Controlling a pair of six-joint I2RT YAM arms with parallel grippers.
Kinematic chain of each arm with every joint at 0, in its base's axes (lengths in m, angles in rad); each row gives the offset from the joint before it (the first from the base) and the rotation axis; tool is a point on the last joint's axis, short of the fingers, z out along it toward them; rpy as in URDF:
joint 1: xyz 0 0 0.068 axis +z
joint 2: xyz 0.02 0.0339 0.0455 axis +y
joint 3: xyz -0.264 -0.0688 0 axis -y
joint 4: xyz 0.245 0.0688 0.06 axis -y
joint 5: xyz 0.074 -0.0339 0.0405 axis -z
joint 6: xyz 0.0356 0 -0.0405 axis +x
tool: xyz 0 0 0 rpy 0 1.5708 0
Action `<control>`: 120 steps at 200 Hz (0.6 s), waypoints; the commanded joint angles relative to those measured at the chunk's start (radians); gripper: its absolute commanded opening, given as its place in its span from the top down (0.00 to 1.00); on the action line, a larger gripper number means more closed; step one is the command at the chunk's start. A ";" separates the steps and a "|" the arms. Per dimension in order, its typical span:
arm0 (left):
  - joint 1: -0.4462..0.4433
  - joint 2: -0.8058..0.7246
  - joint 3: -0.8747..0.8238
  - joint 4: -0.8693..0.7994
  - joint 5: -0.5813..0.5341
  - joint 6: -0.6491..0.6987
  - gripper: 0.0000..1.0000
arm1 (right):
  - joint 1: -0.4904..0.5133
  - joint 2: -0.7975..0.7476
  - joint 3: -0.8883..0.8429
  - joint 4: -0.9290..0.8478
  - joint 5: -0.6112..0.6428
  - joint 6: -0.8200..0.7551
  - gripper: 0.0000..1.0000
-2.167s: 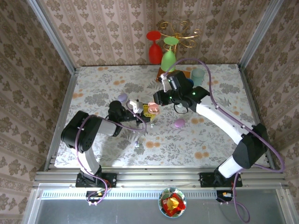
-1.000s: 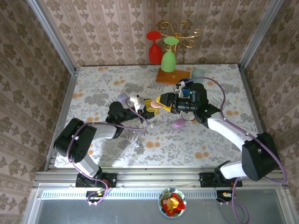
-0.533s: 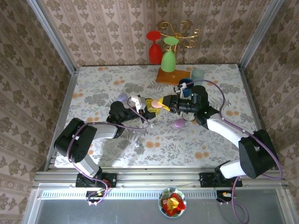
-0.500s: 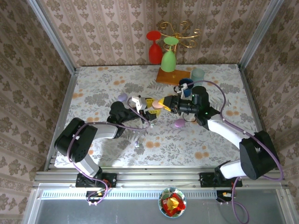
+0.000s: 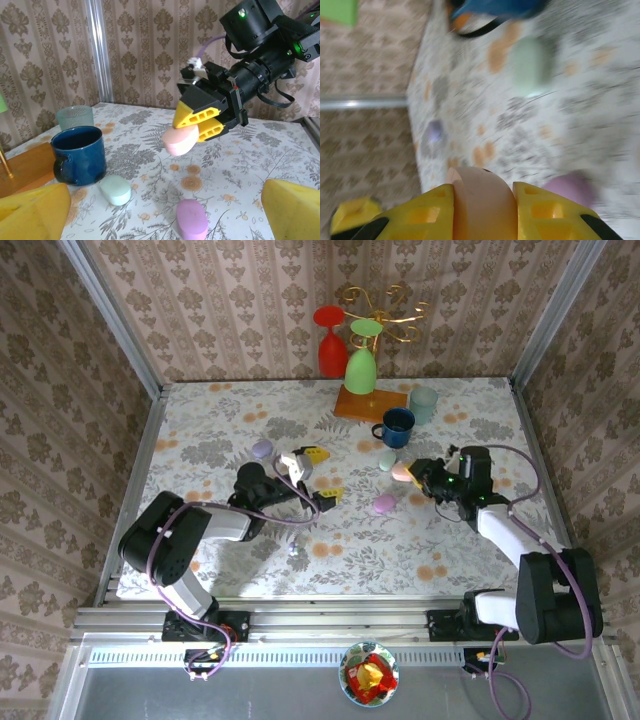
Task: Insert the wireless bluetooth earbuds into the charging case
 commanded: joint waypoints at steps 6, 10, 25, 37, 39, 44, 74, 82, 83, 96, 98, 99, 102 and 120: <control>0.019 -0.012 -0.010 -0.007 -0.014 0.029 0.02 | -0.102 -0.004 -0.059 -0.043 0.103 -0.059 0.85; 0.021 -0.014 -0.010 -0.017 -0.014 0.029 0.02 | -0.116 0.003 -0.065 -0.043 0.108 -0.059 0.85; 0.028 -0.024 -0.002 -0.053 -0.014 0.038 0.02 | -0.145 0.030 -0.080 -0.042 0.134 -0.083 0.85; 0.035 -0.029 0.006 -0.080 -0.018 0.033 0.02 | -0.146 0.058 -0.085 -0.051 0.181 -0.119 0.84; 0.038 -0.029 0.008 -0.083 -0.019 0.031 0.02 | -0.148 0.064 -0.084 -0.055 0.189 -0.126 0.84; 0.042 -0.031 0.012 -0.093 -0.020 0.026 0.02 | -0.149 0.078 -0.084 -0.066 0.206 -0.139 0.84; 0.077 -0.050 0.027 -0.149 -0.036 0.011 0.03 | -0.159 0.142 -0.095 -0.060 0.231 -0.172 0.81; 0.090 -0.060 0.031 -0.174 -0.033 0.015 0.03 | -0.159 0.148 -0.097 -0.060 0.240 -0.172 0.78; 0.091 -0.061 0.032 -0.178 -0.032 0.016 0.03 | -0.159 0.148 -0.098 -0.061 0.242 -0.172 0.78; 0.116 -0.092 0.040 -0.251 -0.027 0.035 0.02 | -0.158 0.136 -0.099 -0.073 0.261 -0.180 0.65; 0.117 -0.098 0.042 -0.267 -0.026 0.038 0.02 | -0.159 0.135 -0.099 -0.076 0.265 -0.183 0.64; 0.117 -0.101 0.044 -0.275 -0.025 0.043 0.02 | -0.159 0.135 -0.098 -0.079 0.266 -0.184 0.63; 0.141 -0.111 0.048 -0.301 -0.025 0.053 0.02 | -0.159 0.135 -0.097 -0.085 0.271 -0.188 0.59; 0.183 -0.173 0.084 -0.521 -0.038 0.166 0.01 | -0.158 0.060 -0.087 -0.129 0.292 -0.212 0.44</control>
